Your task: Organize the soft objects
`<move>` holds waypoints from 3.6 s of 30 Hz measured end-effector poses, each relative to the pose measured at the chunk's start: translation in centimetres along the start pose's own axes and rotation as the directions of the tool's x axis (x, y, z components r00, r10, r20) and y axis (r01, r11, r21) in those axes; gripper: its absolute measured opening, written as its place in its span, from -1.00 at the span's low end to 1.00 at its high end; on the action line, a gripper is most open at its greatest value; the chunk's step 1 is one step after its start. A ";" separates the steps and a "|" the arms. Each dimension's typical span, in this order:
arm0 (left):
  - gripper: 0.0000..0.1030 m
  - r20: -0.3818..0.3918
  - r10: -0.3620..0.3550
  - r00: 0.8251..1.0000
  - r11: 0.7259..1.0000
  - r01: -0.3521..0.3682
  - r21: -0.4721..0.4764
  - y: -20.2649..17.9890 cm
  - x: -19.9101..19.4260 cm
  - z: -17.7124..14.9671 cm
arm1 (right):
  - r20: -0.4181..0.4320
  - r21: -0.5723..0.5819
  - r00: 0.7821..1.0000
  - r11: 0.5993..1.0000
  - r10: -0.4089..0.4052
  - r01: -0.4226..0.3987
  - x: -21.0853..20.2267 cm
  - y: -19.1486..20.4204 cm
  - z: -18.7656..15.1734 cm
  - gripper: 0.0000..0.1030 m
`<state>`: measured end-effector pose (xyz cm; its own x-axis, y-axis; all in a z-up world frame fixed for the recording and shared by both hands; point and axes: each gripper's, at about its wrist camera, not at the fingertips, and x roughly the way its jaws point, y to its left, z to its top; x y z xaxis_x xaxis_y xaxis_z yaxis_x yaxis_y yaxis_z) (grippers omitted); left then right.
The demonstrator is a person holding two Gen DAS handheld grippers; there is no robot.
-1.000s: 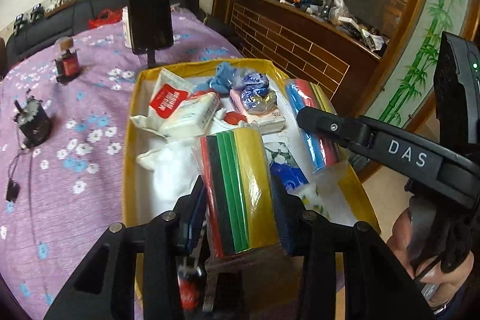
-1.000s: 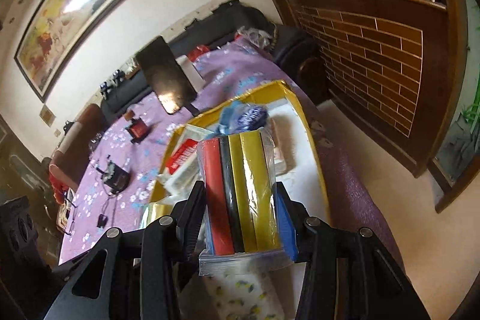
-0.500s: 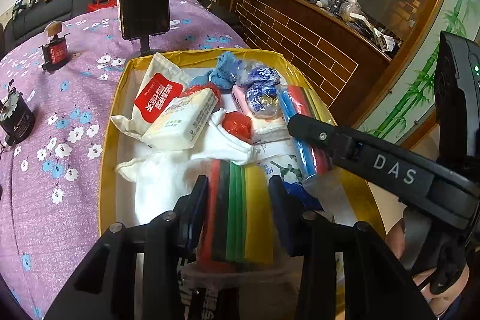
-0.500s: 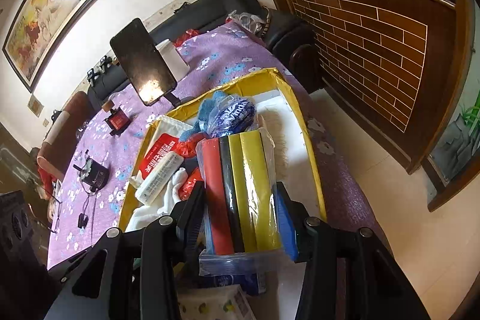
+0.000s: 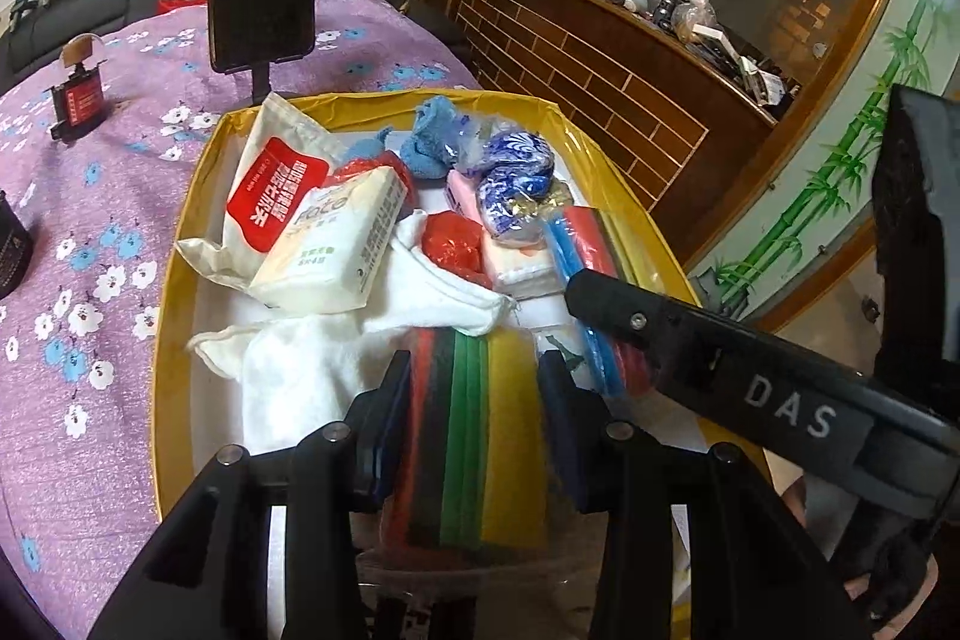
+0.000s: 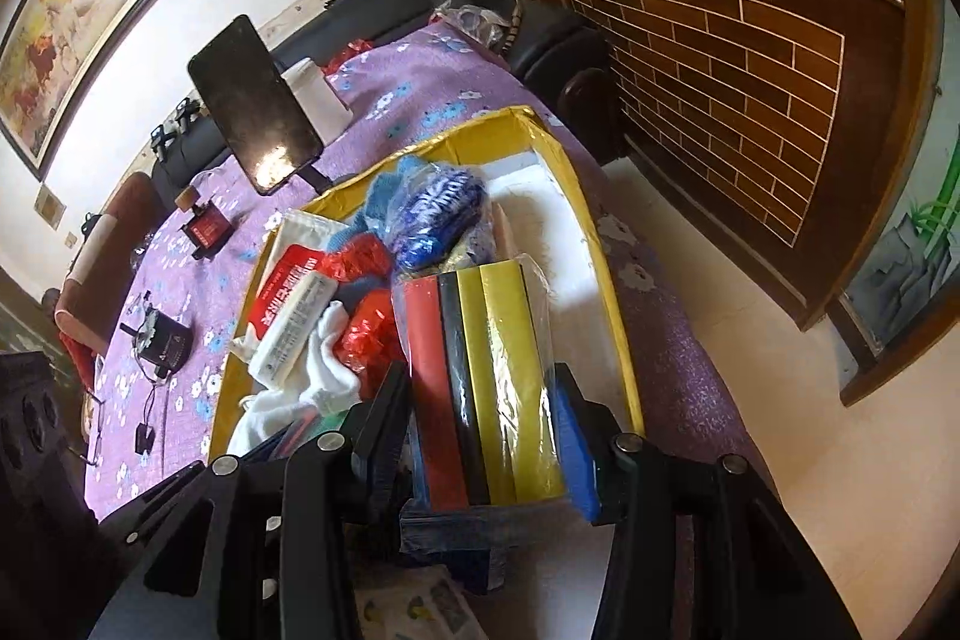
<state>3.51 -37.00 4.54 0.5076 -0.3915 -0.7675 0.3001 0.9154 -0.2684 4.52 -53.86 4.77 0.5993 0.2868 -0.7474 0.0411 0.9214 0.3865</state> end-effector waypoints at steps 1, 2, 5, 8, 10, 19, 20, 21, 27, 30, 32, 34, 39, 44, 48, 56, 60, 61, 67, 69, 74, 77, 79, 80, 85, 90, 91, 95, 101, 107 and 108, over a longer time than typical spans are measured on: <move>-0.12 -0.002 -0.007 1.000 1.000 0.007 -0.002 0.1 0.0 -0.1 | -0.001 -0.003 1.000 1.000 -0.003 0.003 0.1 0.1 0.0 -0.02; -0.09 -0.003 -0.013 1.000 1.000 0.013 -0.005 0.1 -0.1 -0.1 | -0.007 -0.008 1.000 1.000 -0.006 0.006 0.2 0.3 0.0 -0.02; 0.02 0.004 -0.015 1.000 1.000 0.015 0.002 0.2 -0.3 -0.2 | -0.011 -0.010 1.000 1.000 -0.013 0.013 0.2 0.4 0.0 0.06; 0.04 0.011 -0.013 1.000 1.000 0.013 -0.002 0.2 -0.5 -0.4 | -0.005 -0.002 1.000 1.000 -0.015 0.015 0.0 0.4 -0.2 0.14; 0.07 0.014 -0.005 1.000 1.000 0.005 0.008 0.0 -0.6 -0.5 | -0.004 -0.001 1.000 1.000 -0.010 0.010 -0.2 0.5 -0.4 0.18; 0.27 0.099 0.054 0.994 0.997 -0.059 0.049 -1.2 -2.9 -0.9 | 0.059 -0.044 0.998 0.999 -0.020 0.023 -2.8 1.8 -0.9 0.25; 0.27 0.122 0.063 0.991 0.996 -0.070 0.052 -1.4 -3.5 -1.0 | 0.073 -0.048 0.997 0.999 -0.020 0.023 -3.2 2.0 -1.0 0.26; 0.30 0.145 0.074 0.987 0.995 -0.082 0.055 -1.5 -4.1 -1.2 | 0.091 -0.050 0.996 0.998 -0.023 0.027 -3.8 2.1 -1.2 0.29; 0.58 0.307 0.154 0.939 0.974 -0.196 0.110 -2.9 -8.1 -3.1 | 0.186 -0.056 0.982 0.998 -0.014 0.025 -7.1 2.7 -2.6 0.40; 0.59 0.359 0.188 0.914 0.956 -0.255 0.148 -3.4 -9.4 -4.3 | 0.218 -0.039 0.976 0.999 -0.002 0.011 -8.3 2.5 -3.8 0.43; 0.60 0.380 0.195 0.904 0.948 -0.274 0.165 -3.6 -10.3 -5.2 | 0.224 -0.036 0.975 0.999 -0.003 0.012 -8.8 2.5 -4.6 0.44; 0.61 0.391 0.204 0.898 0.940 -0.291 0.178 -3.7 -10.8 -6.1 | 0.223 -0.039 0.975 0.999 0.001 0.008 -9.0 2.6 -5.4 0.44; 0.61 0.405 0.223 0.887 0.923 -0.326 0.205 -3.8 -11.6 -8.2 | 0.226 -0.058 0.974 0.998 -0.010 0.024 -9.3 2.8 -7.6 0.44; 0.61 0.413 0.237 0.879 0.912 -0.348 0.219 -3.5 -12.1 -9.8 | 0.250 -0.075 0.968 0.996 -0.030 0.051 -9.8 3.1 -9.3 0.44; 0.61 0.418 0.258 0.871 0.898 -0.376 0.227 -3.2 -12.2 -10.9 | 0.259 -0.086 0.965 0.994 -0.036 0.060 -9.9 3.6 -10.7 0.45; 0.62 0.421 0.279 0.863 0.892 -0.395 0.220 -1.8 -12.6 -12.7 | 0.273 -0.086 0.960 0.992 -0.061 0.087 -9.5 3.9 -13.6 0.47; 0.62 0.416 0.284 0.864 0.891 -0.398 0.218 -1.2 -12.8 -13.5 | 0.312 -0.092 0.946 0.987 -0.094 0.128 -9.8 4.4 -15.2 0.49; 0.62 0.416 0.287 0.863 0.890 -0.400 0.218 -1.0 -12.9 -13.7 | 0.324 -0.093 0.941 0.986 -0.099 0.136 -10.0 4.6 -15.7 0.52; 0.82 0.412 0.301 0.860 0.893 -0.406 0.196 0.7 -13.7 -15.5 | 0.423 -0.081 0.899 0.983 -0.117 0.166 -11.0 5.8 -19.6 0.71; 0.85 0.415 0.304 0.858 0.892 -0.410 0.193 1.2 -14.0 -16.2 | 0.455 -0.068 0.881 0.982 -0.129 0.179 -11.2 6.1 -20.7 0.76; 0.99 0.397 0.284 0.873 0.907 -0.379 0.184 3.2 -15.2 -19.6 | 0.477 -0.069 0.869 0.980 -0.131 0.185 -11.6 6.9 -21.9 0.79; 0.99 0.346 0.285 0.894 0.917 -0.359 0.173 4.6 -15.4 -21.1 | 0.503 -0.058 0.853 0.979 -0.142 0.197 -11.8 7.3 -22.4 0.84; 1.00 0.318 0.290 0.903 0.920 -0.355 0.168 5.2 -15.4 -21.6 | 0.496 -0.053 0.857 0.980 -0.141 0.192 -11.6 7.4 -22.4 0.86; 1.00 0.309 0.291 0.906 0.922 -0.352 0.162 5.5 -15.5 -21.7 | 0.491 -0.050 0.860 0.981 -0.138 0.186 -11.6 7.4 -22.4 0.86; 1.00 0.304 0.290 0.908 0.926 -0.346 0.150 6.1 -16.1 -22.2 | 0.492 -0.041 0.858 0.981 -0.145 0.189 -11.5 7.3 -22.3 0.86; 1.00 0.278 0.257 0.925 0.934 -0.312 0.175 5.7 -15.8 -22.4 | 0.495 -0.044 0.856 0.980 -0.148 0.195 -11.5 7.1 -22.3 0.87; 1.00 0.279 0.260 0.924 0.932 -0.316 0.179 5.6 -15.8 -22.4 | 0.493 -0.042 0.858 0.981 -0.147 0.192 -11.5 7.0 -22.4 0.87; 1.00 0.279 0.249 0.927 0.930 -0.310 0.199 5.1 -15.9 -22.4 | 0.496 -0.036 0.854 0.979 -0.158 0.202 -11.5 6.8 -22.3 0.98; 1.00 0.314 0.349 0.883 0.888 -0.419 0.190 4.8 -16.3 -22.5 | 0.471 -0.039 0.869 0.980 -0.155 0.197 -11.2 6.9 -22.1 0.98; 1.00 0.331 0.385 0.862 0.871 -0.457 0.178 4.9 -16.6 -22.6 | 0.431 -0.042 0.891 0.983 -0.145 0.180 -10.6 6.7 -22.0 0.98; 1.00 0.329 0.390 0.860 0.869 -0.461 0.177 5.0 -16.6 -22.5 | 0.434 -0.040 0.889 0.983 -0.145 0.180 -10.7 6.7 -22.0 0.98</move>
<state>-21.62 -23.84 2.80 0.8191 -0.0111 -0.5736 0.1696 0.9598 0.2236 -19.19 -44.99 3.42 0.8736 0.0073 -0.4866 0.1166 0.9676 0.2239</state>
